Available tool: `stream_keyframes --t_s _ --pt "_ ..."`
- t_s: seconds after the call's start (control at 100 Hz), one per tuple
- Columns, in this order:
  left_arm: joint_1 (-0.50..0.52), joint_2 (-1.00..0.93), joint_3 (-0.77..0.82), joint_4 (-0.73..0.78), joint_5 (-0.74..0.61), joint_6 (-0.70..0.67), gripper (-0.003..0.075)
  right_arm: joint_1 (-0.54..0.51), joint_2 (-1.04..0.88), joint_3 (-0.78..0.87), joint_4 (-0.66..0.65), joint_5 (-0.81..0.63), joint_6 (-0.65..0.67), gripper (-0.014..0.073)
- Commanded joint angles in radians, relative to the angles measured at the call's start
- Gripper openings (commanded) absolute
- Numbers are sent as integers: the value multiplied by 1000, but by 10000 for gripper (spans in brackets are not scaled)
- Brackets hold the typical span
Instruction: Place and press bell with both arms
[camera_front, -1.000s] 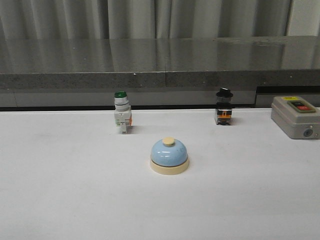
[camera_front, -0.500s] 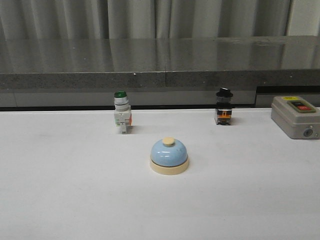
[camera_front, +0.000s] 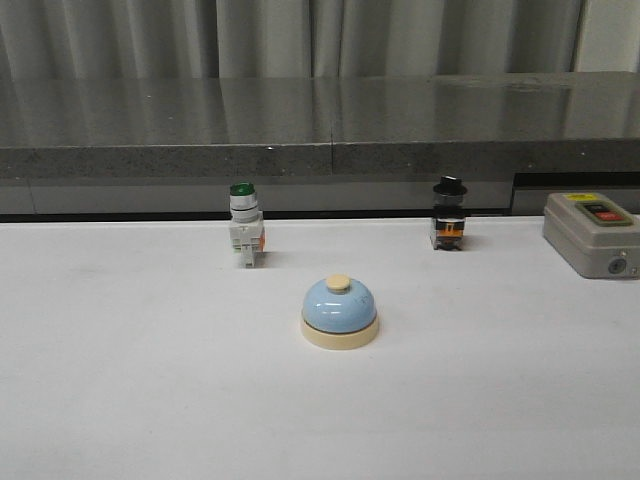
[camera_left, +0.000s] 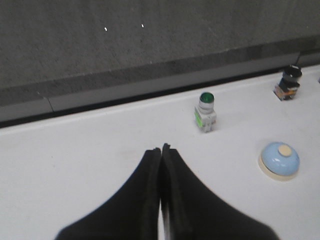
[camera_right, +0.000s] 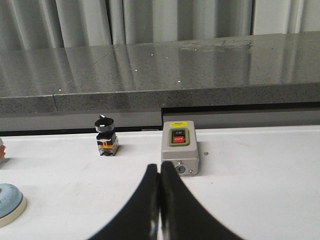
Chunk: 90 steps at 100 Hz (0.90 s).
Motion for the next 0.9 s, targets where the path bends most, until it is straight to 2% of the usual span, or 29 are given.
stream_keyframes --t_s 0.0,0.22,0.35,0.47,0.63,0.89 --pt "2 -19 9 25 -191 -6 -21 -5 -13 -18 1 -83 -9 -64" --pt "2 -108 213 121 -490 -6 -21 -5 -13 -18 1 -83 -9 -64" --pt "19 -166 332 121 -573 -22 -21 -5 -13 -18 1 -83 -9 -64" --pt "69 -235 422 121 -580 -92 -21 -5 -13 -18 1 -83 -9 -64" --pt "131 -347 518 121 -580 -112 -21 -5 -13 -18 1 -83 -9 -64" --pt "149 -554 629 121 -580 -112 -21 -5 -13 -18 1 -83 -9 -64"
